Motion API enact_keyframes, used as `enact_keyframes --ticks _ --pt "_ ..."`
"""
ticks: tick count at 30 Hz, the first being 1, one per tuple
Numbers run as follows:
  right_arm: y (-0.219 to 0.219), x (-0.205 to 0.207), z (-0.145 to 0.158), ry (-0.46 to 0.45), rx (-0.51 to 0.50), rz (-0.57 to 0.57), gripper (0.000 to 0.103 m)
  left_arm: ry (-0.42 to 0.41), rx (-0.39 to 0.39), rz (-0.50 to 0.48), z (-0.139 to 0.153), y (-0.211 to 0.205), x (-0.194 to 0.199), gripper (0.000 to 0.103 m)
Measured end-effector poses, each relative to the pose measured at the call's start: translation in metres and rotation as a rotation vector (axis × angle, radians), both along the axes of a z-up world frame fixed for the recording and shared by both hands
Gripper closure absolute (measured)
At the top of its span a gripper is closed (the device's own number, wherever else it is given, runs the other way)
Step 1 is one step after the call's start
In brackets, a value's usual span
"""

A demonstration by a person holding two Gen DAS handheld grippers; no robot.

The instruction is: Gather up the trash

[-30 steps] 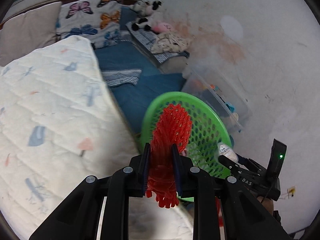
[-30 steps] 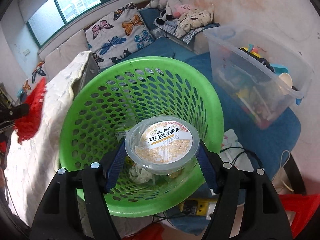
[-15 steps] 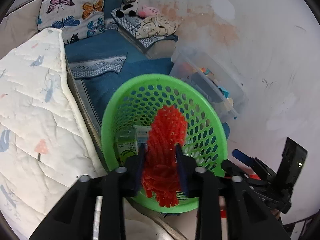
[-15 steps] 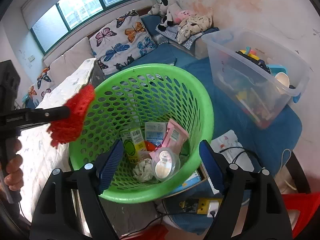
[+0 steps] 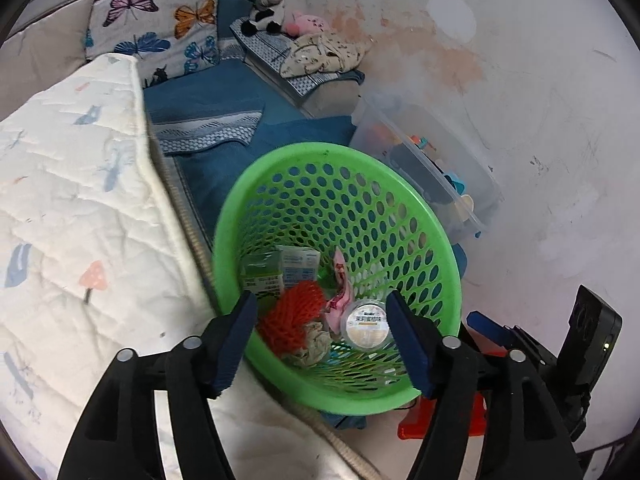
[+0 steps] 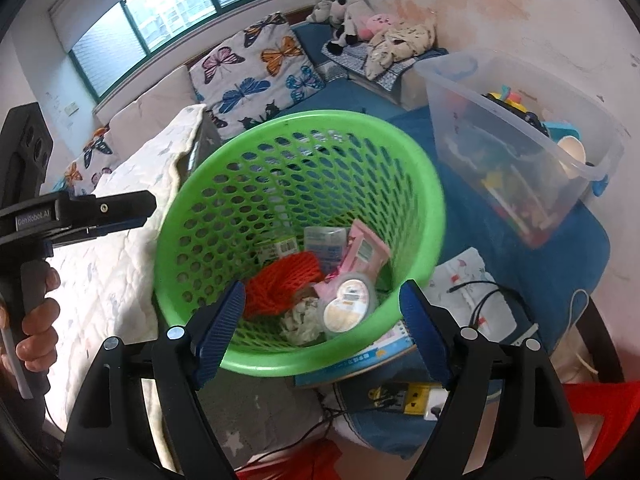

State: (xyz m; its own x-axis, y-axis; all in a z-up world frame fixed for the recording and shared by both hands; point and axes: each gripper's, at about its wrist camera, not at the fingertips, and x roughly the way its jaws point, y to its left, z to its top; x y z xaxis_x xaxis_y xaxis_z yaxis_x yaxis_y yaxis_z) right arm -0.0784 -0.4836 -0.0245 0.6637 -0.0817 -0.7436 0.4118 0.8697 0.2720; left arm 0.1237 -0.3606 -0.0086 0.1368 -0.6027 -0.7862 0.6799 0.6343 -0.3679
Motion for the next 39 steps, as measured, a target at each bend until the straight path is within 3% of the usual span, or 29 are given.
enact_keyframes --ticks 3,5,9,10,17,30,39 --pt "0.010 0.004 0.002 -0.001 -0.007 0.023 0.022 -0.025 0.013 0.029 0.003 0.017 -0.002 0.031" --pt "0.019 0.007 0.005 -0.001 -0.017 0.040 0.022 -0.038 0.021 0.053 0.004 0.031 -0.003 0.022" --pt "0.034 0.010 0.009 0.002 -0.034 0.061 0.021 -0.058 0.032 0.107 0.008 0.060 -0.003 0.021" --pt "0.037 0.011 0.011 0.000 -0.034 0.067 0.016 -0.063 0.035 0.119 0.009 0.067 -0.004 0.019" --pt "0.071 0.021 0.022 -0.009 -0.057 0.110 0.013 -0.164 0.101 0.216 0.022 0.126 -0.010 0.010" --pt "0.141 0.034 0.042 -0.055 -0.082 0.157 0.009 -0.249 0.165 0.365 0.030 0.231 -0.017 0.009" --pt "0.182 0.036 0.052 -0.069 -0.118 0.205 0.009 -0.299 0.161 0.429 0.038 0.268 -0.031 0.009"
